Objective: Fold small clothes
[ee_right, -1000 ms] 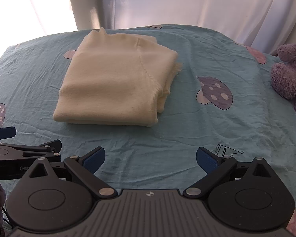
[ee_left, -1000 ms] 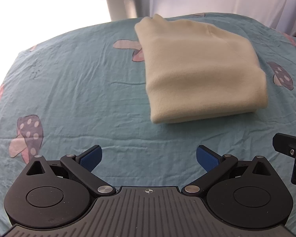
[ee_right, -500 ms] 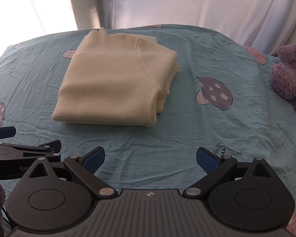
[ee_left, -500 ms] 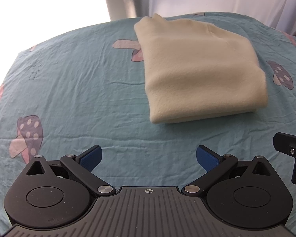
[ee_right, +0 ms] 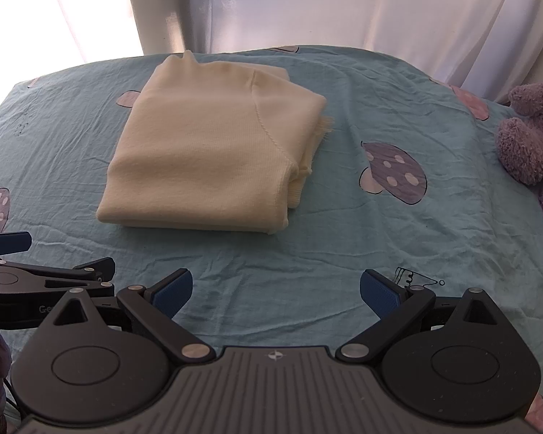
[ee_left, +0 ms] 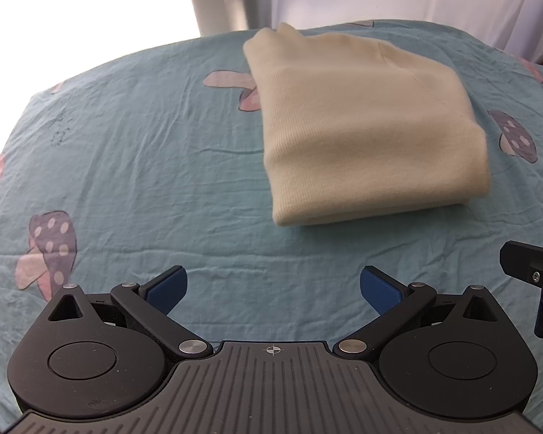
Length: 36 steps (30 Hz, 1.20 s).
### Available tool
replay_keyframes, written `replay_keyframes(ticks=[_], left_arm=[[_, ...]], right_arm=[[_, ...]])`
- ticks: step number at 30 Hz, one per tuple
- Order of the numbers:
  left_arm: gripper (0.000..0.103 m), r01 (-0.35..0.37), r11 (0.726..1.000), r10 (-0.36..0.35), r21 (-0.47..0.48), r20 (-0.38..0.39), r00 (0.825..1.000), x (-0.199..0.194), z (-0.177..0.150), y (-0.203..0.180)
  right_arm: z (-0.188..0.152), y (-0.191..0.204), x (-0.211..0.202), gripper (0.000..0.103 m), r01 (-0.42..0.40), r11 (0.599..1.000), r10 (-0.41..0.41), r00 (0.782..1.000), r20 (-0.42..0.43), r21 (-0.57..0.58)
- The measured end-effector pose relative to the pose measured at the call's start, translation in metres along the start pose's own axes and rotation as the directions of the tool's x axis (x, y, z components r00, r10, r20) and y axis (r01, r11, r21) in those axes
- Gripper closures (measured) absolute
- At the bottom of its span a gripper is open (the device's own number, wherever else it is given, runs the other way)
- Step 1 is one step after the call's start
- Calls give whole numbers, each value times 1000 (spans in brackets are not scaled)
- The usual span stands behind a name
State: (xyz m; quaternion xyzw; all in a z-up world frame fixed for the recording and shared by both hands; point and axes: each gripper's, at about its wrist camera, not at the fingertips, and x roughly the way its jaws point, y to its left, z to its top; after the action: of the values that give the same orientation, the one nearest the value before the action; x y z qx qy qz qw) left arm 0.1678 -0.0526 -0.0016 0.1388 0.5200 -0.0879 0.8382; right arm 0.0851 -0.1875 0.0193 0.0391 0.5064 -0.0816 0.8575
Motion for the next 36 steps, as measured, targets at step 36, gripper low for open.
replay_keyframes(ticks=[36], left_arm=[[0, 12, 1000, -12, 4, 3, 1000, -3, -3, -1]], right_arm=[[-1, -2, -2, 4, -2, 1000, 2, 1000, 2, -9]])
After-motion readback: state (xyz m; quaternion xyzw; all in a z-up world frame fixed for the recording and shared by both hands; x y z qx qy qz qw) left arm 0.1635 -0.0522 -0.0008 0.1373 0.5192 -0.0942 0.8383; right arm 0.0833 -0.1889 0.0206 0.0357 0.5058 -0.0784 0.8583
